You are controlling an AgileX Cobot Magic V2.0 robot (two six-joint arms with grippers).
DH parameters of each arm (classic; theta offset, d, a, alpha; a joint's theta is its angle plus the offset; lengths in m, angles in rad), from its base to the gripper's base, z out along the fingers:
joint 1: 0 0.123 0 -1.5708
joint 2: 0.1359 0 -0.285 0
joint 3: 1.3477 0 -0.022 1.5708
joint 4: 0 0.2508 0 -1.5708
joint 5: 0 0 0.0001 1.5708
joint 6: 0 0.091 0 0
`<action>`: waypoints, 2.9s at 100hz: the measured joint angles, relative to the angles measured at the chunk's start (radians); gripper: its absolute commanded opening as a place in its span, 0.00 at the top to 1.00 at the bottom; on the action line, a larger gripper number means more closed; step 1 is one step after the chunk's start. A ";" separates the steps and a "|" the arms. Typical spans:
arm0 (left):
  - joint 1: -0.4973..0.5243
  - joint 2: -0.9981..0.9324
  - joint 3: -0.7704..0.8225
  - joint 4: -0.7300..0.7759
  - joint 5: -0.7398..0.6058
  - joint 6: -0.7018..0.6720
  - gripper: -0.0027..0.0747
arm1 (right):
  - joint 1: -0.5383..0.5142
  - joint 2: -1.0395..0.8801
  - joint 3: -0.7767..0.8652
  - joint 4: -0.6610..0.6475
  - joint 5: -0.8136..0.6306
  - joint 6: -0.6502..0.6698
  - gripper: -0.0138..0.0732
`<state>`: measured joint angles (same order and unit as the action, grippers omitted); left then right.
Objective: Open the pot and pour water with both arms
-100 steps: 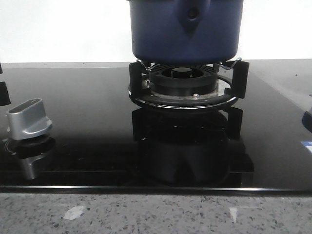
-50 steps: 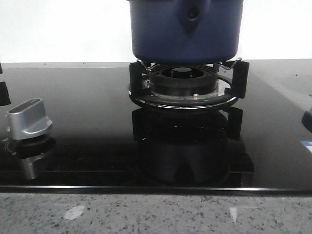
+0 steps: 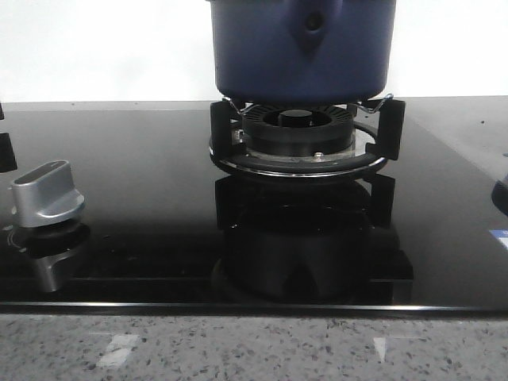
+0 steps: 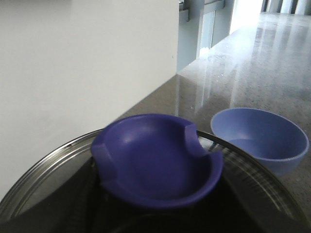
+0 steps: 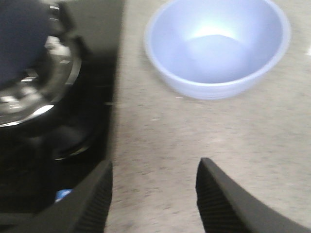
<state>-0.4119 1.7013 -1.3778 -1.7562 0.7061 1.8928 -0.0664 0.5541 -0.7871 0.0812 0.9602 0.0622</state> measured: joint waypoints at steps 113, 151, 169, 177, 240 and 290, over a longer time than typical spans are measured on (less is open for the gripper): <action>0.314 -0.072 -0.047 0.039 0.118 -0.108 0.69 | -0.337 0.948 -0.418 0.016 -0.015 -0.037 0.45; 0.314 -0.072 -0.047 0.045 0.119 -0.108 0.69 | -0.337 0.992 -0.427 0.041 -0.047 -0.053 0.93; 0.314 -0.072 -0.047 0.045 0.119 -0.108 0.69 | -0.337 0.996 -0.517 0.054 0.051 -0.053 0.89; 0.314 -0.072 -0.047 0.045 0.119 -0.108 0.69 | -0.333 0.996 -0.591 0.063 0.111 -0.053 0.89; 0.314 -0.072 -0.047 0.045 0.115 -0.108 0.69 | -0.007 1.037 -1.104 0.088 0.299 -0.045 0.89; 0.316 -0.072 -0.047 0.045 0.061 -0.108 0.69 | 0.242 1.141 -1.137 0.088 0.053 -0.043 0.89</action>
<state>-0.0960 1.6294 -1.4252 -1.7112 0.7674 1.7847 0.1755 1.6956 -1.9237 0.1696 1.0135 0.0192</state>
